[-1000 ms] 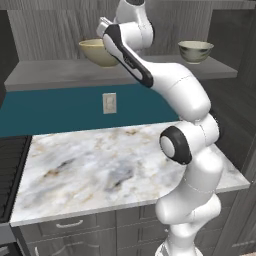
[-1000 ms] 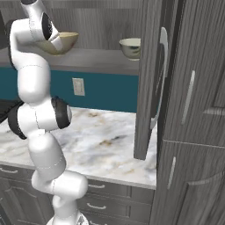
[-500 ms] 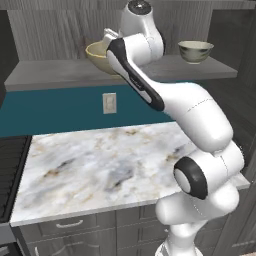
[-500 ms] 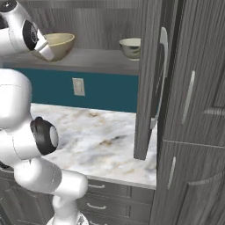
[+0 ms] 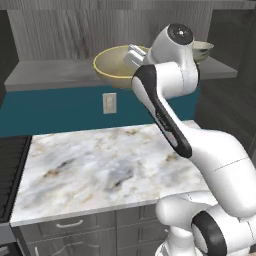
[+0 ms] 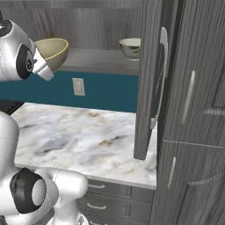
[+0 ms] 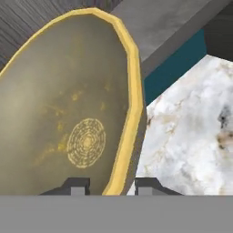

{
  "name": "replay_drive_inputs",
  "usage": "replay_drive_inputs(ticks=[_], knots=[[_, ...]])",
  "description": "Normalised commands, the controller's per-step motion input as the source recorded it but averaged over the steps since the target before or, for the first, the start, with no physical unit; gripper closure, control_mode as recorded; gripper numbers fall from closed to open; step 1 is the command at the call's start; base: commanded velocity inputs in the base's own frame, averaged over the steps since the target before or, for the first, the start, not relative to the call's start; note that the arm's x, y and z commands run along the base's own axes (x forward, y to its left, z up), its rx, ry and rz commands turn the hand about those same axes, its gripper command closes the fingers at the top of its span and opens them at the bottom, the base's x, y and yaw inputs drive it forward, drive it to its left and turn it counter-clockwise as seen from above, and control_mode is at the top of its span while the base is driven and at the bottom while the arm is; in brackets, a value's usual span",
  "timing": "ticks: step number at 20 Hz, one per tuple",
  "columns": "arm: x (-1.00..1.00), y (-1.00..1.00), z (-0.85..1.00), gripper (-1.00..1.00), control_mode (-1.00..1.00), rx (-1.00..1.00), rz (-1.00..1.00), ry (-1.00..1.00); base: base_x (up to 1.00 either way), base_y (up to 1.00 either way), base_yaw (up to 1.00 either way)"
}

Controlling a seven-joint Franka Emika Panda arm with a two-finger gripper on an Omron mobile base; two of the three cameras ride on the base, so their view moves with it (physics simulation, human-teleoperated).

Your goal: Take the smaller bowl and place it next to the appetizer plate on the dining counter , and place the larger bowl next to the plate with cooked food.

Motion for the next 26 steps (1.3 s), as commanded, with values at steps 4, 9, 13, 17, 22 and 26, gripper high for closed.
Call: replay_drive_inputs(ticks=[4, 9, 13, 17, 22, 26], knots=[[-1.0, -0.41, 0.04, 1.0, -1.0, 0.0, 0.0, 0.09, 0.0, 0.0, 0.0], [-0.98, -0.51, 0.0, 1.0, -1.0, 0.0, -0.07, 0.02, 0.0, 0.0, 0.0], [-0.77, -0.32, -0.26, 1.0, -1.0, 0.0, -0.12, 0.09, 0.0, 0.0, 0.0], [-0.27, -0.05, -0.25, 1.0, 1.0, 0.0, -0.04, 0.08, -0.25, 0.0, -0.01], [0.0, 0.0, 0.0, 1.0, 1.0, 0.0, 0.0, 0.0, -0.65, 0.0, 0.05], [0.0, 0.0, 0.0, 1.0, 1.0, 0.0, 0.0, 0.0, -0.61, 0.18, 0.15]])
